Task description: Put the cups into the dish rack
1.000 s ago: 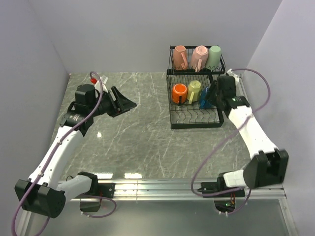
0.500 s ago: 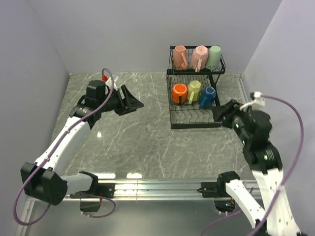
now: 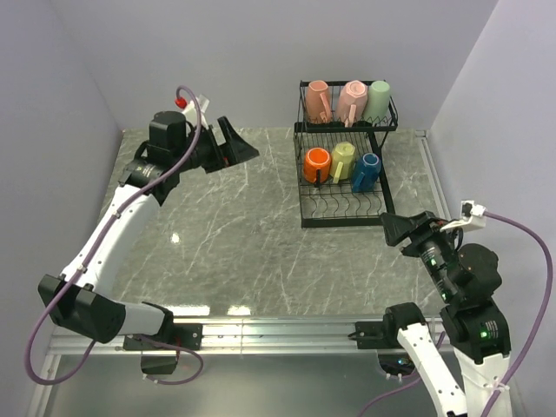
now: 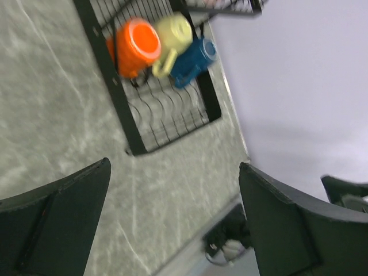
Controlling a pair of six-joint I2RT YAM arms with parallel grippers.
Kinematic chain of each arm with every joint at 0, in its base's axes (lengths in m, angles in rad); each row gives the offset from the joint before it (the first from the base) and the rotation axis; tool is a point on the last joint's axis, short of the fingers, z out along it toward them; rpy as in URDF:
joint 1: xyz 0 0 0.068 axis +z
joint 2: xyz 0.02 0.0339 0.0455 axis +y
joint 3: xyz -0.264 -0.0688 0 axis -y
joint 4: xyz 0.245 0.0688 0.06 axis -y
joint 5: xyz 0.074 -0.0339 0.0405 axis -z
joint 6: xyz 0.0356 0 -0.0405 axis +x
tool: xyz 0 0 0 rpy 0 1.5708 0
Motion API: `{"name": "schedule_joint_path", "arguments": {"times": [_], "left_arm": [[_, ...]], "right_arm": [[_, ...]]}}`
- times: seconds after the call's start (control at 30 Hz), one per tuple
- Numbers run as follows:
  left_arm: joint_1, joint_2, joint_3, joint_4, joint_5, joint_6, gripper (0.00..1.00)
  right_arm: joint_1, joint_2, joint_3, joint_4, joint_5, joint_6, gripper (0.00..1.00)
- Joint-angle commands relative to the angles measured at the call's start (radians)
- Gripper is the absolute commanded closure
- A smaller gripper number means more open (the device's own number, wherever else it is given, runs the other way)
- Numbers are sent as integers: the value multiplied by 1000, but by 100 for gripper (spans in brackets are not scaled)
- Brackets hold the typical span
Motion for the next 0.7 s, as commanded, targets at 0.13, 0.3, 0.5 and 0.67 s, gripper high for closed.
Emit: {"name": "schedule_joint_path", "arguments": {"times": [0.13, 0.3, 0.5, 0.67], "left_arm": [[-13, -104, -1, 130, -315, 71, 1], [-41, -377, -324, 527, -532, 60, 1], [-53, -604, -728, 942, -545, 242, 1], [-53, -629, -727, 827, -525, 307, 1]], "right_arm": [[0, 45, -10, -2, 21, 43, 23], [2, -5, -74, 68, 92, 84, 20], [2, -36, -108, 93, 156, 127, 17], [2, -40, -119, 90, 176, 142, 17]]}}
